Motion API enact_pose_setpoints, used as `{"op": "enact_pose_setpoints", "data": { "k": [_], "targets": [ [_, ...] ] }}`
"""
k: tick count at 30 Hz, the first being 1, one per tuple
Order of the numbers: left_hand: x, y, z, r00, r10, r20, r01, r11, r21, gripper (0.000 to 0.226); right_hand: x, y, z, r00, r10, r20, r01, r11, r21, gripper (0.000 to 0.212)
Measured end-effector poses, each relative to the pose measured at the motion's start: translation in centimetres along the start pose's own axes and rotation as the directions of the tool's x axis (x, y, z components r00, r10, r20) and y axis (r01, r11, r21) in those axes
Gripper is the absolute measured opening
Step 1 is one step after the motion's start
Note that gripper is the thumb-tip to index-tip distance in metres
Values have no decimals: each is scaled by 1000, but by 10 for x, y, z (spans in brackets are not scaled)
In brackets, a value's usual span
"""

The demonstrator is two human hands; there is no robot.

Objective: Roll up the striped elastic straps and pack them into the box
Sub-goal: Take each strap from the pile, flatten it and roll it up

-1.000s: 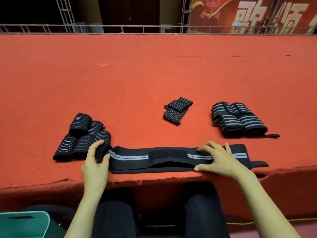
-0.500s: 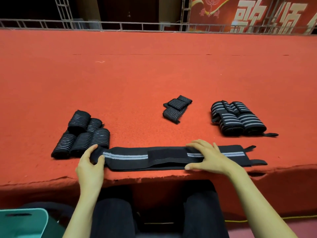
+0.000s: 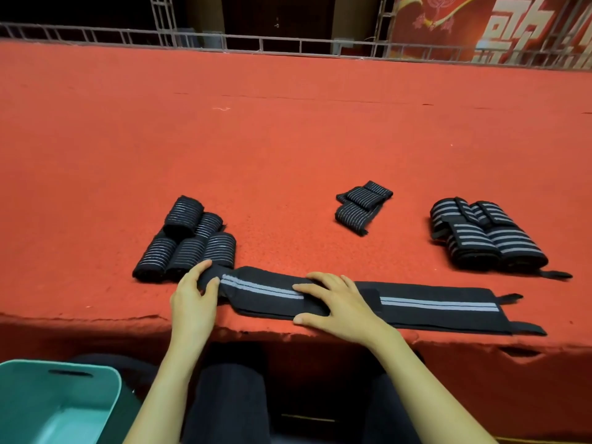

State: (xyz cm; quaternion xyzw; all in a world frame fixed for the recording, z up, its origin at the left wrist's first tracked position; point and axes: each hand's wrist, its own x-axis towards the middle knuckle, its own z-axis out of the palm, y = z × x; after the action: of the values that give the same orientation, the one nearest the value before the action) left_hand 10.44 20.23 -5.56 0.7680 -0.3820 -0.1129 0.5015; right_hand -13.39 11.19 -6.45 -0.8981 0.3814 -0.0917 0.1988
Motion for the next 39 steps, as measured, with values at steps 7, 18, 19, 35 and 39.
{"op": "enact_pose_setpoints", "data": {
  "k": [7, 18, 19, 35, 39],
  "targets": [
    [-6, 0, -2, 1000, -21, -17, 22, 999, 42, 34, -2, 3, 2, 999, -18, -51, 18, 1000, 3, 78],
    [-2, -5, -1, 997, -67, 42, 57, 977, 205, 42, -3, 5, -3, 999, -25, -47, 27, 999, 43, 67],
    [-3, -7, 0, 996, -87, 36, 76, 968, 238, 43, -3, 4, -4, 999, -32, -42, 33, 999, 28, 65],
    [2, 4, -4, 982, -144, 118, 169, 955, -244, 24, -3, 11, -7, 987, -136, -87, 135, 991, -15, 60],
    [-6, 13, -12, 995, -101, 5, 98, 955, -280, 22, -3, 17, -10, 986, -150, -73, 153, 988, 31, 56]
  ]
}}
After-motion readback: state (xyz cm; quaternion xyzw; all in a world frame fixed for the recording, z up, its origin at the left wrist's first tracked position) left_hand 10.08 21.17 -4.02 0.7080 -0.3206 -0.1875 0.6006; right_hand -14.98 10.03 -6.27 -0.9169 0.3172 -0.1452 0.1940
